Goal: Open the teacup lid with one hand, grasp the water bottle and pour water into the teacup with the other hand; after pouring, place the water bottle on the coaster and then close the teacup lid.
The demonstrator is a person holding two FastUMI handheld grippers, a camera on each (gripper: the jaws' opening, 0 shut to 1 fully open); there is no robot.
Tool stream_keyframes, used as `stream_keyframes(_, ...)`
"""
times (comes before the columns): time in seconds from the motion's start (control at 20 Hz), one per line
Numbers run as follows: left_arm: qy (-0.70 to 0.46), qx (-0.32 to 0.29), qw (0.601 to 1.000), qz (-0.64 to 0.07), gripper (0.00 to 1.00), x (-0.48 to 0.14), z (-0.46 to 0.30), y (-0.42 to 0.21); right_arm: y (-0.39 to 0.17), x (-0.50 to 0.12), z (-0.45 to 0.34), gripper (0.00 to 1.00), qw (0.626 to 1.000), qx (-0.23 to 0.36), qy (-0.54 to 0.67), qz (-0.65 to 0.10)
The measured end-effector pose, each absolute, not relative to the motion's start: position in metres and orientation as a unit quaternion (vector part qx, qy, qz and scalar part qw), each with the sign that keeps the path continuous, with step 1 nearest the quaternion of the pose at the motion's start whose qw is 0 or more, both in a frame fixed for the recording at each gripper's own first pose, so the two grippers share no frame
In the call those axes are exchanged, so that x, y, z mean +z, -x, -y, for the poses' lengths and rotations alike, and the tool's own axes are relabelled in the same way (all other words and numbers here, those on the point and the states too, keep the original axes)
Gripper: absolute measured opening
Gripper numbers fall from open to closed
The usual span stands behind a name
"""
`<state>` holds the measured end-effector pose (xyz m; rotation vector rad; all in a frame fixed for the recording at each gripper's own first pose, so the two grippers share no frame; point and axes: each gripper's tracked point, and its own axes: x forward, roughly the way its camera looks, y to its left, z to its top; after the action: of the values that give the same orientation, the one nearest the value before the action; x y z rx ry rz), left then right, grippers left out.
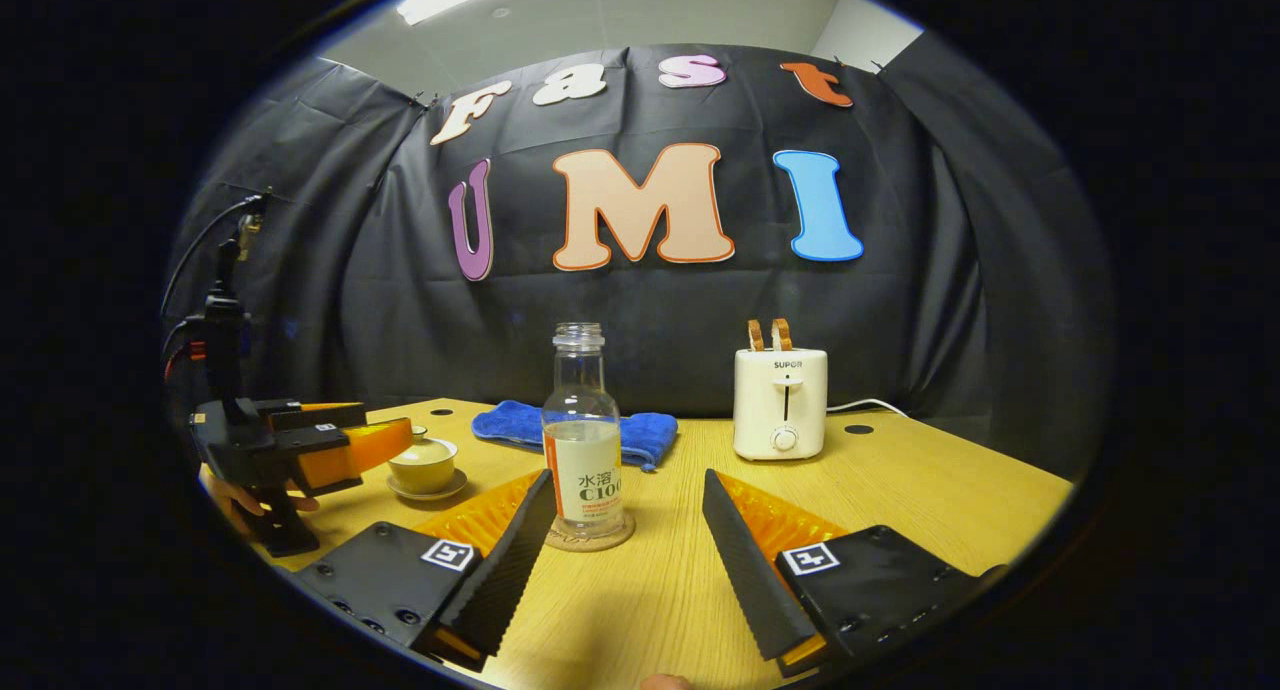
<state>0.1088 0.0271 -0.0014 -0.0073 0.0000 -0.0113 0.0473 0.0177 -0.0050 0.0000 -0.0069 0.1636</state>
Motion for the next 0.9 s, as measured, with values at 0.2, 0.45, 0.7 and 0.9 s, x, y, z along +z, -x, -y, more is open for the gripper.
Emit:
stream_keyframes(0.2,0.001,-0.007,1.000,0.001,0.97,0.000,-0.020,-0.075,-0.033,0.000,-0.026,0.95,0.997,0.076,0.000,0.005)
stream_keyframes(0.45,0.001,0.003,1.000,0.000,0.97,0.000,-0.016,-0.043,-0.014,0.000,-0.030,0.95,0.998,0.062,0.000,0.005)
stream_keyframes(0.7,0.000,0.004,1.000,0.001,0.98,0.002,-0.003,-0.017,0.011,0.000,-0.037,0.95,0.998,0.055,0.000,0.005)
stream_keyframes(0.9,-0.001,0.001,1.000,0.000,0.97,0.003,0.008,-0.005,0.024,-0.001,-0.043,0.95,0.998,0.057,-0.001,0.005)
